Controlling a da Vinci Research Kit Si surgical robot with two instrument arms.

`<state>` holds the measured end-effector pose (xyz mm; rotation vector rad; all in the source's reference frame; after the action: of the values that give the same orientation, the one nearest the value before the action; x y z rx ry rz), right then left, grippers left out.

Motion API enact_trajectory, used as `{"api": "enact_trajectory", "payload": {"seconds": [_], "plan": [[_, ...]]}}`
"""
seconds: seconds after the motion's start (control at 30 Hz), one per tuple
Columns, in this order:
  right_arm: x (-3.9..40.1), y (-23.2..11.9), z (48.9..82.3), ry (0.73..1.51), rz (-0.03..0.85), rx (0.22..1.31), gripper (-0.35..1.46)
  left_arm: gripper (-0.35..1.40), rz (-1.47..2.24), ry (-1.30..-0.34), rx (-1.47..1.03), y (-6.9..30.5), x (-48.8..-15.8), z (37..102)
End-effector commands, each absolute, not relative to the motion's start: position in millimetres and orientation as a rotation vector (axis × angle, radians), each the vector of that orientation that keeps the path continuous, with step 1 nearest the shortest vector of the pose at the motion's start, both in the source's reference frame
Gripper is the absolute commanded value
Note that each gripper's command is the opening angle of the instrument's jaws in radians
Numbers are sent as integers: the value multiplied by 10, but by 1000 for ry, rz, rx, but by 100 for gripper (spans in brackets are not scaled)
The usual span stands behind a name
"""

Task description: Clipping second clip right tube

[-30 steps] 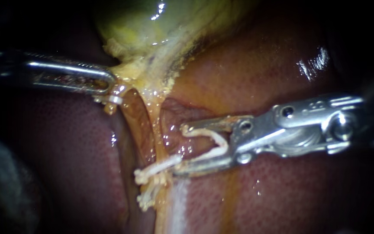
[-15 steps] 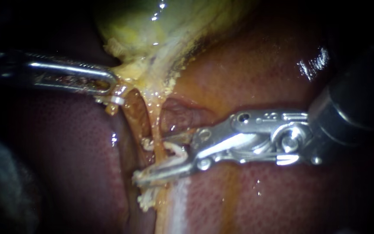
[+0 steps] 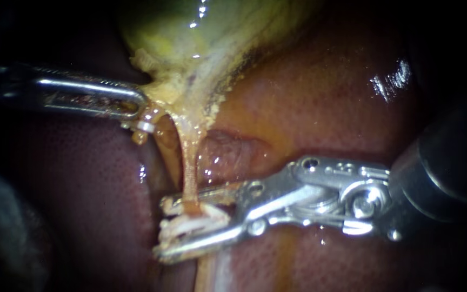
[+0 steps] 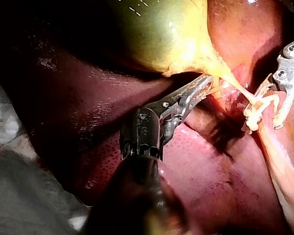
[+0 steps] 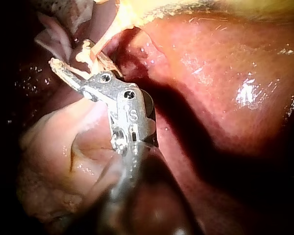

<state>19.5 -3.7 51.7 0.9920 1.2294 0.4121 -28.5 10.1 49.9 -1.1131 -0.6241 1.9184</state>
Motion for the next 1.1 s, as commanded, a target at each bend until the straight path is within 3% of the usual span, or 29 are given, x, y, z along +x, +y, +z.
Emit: {"api": "enact_trajectory", "payload": {"seconds": [0.03,0.43,0.57,1.1], "plan": [[196,-37,517,1228,410,993,41,-35,1919,-625,-1113,101,-285,499],[189,-28,525,1236,443,963,-8,-35,1919,-624,-1113,102,-286,499],[185,-29,524,1213,480,993,-35,-35,1919,-624,-1113,102,-286,499],[182,-31,523,1206,499,999,-35,-35,1918,-624,-1113,102,-288,500]]}}
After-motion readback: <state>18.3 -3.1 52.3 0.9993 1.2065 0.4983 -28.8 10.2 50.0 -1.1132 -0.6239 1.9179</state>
